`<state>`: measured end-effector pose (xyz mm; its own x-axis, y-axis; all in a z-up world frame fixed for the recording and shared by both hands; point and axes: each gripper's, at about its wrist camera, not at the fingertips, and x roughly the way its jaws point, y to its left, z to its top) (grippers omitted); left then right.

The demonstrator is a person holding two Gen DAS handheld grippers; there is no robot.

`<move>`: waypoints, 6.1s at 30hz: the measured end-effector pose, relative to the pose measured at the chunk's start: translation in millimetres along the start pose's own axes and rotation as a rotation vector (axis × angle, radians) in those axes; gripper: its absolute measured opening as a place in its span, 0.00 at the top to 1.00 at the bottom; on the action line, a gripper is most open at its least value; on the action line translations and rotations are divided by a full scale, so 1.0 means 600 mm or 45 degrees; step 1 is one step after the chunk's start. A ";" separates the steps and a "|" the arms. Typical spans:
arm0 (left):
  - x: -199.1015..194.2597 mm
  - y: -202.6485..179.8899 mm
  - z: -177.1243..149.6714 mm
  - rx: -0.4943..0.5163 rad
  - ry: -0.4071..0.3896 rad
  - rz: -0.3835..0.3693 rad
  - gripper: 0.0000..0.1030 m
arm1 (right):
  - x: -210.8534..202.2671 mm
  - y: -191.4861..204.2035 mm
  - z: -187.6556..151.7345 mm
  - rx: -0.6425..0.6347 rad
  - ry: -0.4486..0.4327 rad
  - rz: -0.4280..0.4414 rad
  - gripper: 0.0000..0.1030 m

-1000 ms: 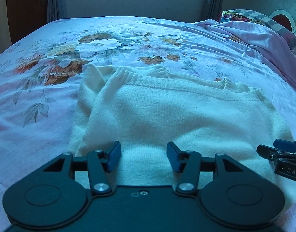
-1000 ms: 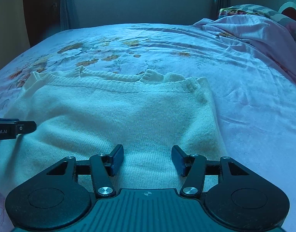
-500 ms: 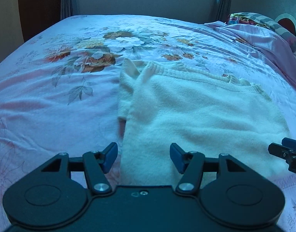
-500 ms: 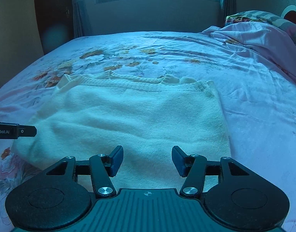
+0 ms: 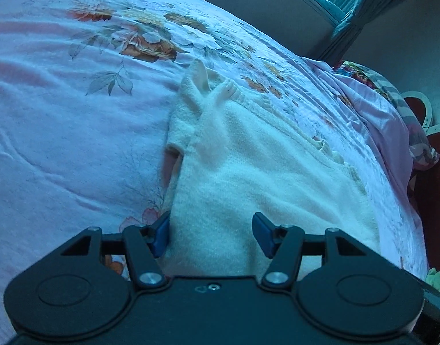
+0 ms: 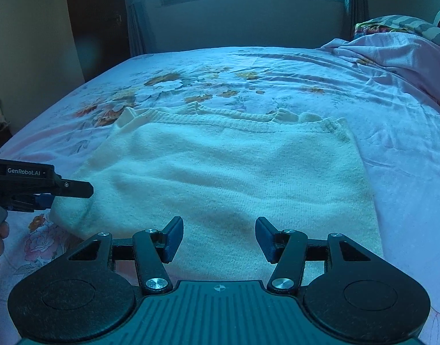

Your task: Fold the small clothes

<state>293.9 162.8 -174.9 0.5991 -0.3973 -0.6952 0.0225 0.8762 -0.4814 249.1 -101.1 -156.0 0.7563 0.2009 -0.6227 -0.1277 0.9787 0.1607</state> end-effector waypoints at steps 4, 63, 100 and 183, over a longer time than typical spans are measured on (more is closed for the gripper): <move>0.032 0.020 0.018 -0.077 -0.009 -0.102 0.46 | 0.010 -0.003 0.006 0.005 -0.014 0.006 0.46; 0.042 -0.284 -0.053 0.432 0.119 -0.046 0.49 | -0.065 -0.197 -0.024 0.650 -0.007 0.405 0.09; 0.164 -0.355 -0.017 0.510 0.020 -0.037 0.51 | 0.052 -0.202 0.130 0.317 -0.101 -0.045 0.74; 0.055 -0.301 -0.164 0.491 0.052 0.109 0.38 | -0.081 -0.202 -0.050 0.643 0.008 -0.003 0.93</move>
<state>230.7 -35.4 -163.6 0.5795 -0.3223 -0.7486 0.2774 0.9416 -0.1907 208.8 -228.1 -168.1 0.7520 0.2004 -0.6279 0.2016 0.8371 0.5086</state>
